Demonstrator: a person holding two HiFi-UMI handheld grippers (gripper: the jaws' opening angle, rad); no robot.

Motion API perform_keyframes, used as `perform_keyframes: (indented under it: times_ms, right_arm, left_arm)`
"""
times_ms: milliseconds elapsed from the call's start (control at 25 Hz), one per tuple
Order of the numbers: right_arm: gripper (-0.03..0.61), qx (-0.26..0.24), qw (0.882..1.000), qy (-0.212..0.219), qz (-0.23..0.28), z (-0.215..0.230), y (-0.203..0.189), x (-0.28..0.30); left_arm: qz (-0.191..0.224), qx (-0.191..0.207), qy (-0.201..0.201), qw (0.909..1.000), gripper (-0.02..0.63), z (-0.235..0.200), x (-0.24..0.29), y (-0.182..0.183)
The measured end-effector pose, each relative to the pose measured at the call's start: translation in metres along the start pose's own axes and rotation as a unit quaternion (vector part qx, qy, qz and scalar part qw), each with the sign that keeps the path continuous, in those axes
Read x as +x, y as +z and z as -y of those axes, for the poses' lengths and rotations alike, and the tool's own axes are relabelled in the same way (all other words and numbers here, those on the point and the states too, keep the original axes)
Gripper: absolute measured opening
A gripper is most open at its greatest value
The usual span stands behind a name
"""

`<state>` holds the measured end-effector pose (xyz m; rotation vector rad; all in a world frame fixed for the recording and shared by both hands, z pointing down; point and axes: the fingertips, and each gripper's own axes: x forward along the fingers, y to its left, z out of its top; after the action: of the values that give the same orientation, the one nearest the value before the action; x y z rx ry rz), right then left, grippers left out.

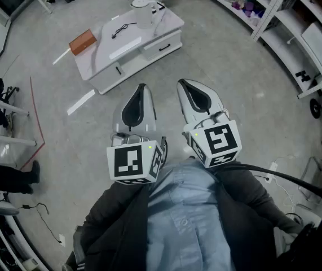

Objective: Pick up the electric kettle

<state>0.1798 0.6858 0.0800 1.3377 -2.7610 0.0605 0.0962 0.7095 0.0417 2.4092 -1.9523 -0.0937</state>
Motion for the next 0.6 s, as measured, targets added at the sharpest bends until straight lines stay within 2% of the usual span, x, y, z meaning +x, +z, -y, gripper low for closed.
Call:
perform_keyframes:
  times_ms: [440, 600]
  right_arm:
    - [0.025, 0.000, 1.000, 0.006, -0.002, -0.008, -0.003, -0.001]
    - [0.025, 0.019, 1.000, 0.004, -0.007, -0.001, -0.010, -0.006]
  left_arm:
    - [-0.006, -0.001, 0.006, 1.0000, 0.006, -0.004, -0.008, -0.004]
    - [-0.017, -0.005, -0.001, 0.9998, 0.006, 0.005, -0.006, -0.012]
